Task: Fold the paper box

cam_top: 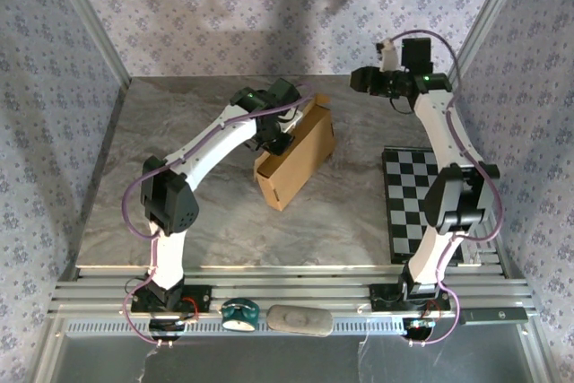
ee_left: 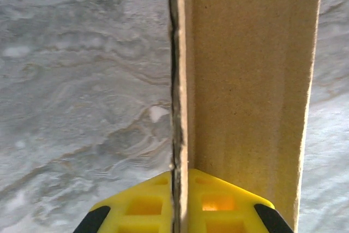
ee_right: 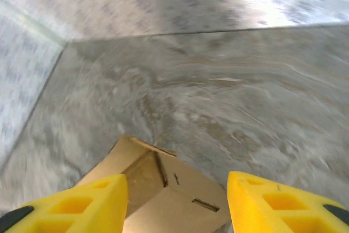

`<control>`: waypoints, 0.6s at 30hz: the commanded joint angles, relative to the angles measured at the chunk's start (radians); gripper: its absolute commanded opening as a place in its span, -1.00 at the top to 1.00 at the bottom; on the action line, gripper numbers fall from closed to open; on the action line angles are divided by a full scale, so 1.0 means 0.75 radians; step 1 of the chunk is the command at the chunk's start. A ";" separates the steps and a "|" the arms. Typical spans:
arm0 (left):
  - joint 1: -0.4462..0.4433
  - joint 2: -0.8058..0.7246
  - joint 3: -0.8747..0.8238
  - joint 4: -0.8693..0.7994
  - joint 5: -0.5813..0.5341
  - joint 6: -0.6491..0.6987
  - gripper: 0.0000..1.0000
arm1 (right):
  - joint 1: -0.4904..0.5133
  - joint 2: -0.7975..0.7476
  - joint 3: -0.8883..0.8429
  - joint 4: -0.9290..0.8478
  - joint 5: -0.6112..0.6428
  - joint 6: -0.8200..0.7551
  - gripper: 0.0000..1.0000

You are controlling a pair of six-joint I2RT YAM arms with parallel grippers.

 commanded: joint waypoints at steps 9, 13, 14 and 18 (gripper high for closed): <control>-0.041 -0.040 -0.137 0.075 -0.198 0.173 1.00 | 0.022 0.344 0.445 -0.227 -0.286 -0.500 0.29; -0.050 -0.069 -0.170 0.131 -0.191 0.213 1.00 | 0.046 0.329 0.405 -0.261 -0.193 -0.556 0.24; -0.052 -0.079 -0.176 0.147 -0.189 0.223 1.00 | 0.052 0.318 0.379 -0.262 -0.175 -0.571 0.18; -0.050 -0.115 -0.194 0.192 -0.163 0.286 1.00 | 0.043 0.275 0.309 -0.259 -0.203 -0.573 0.19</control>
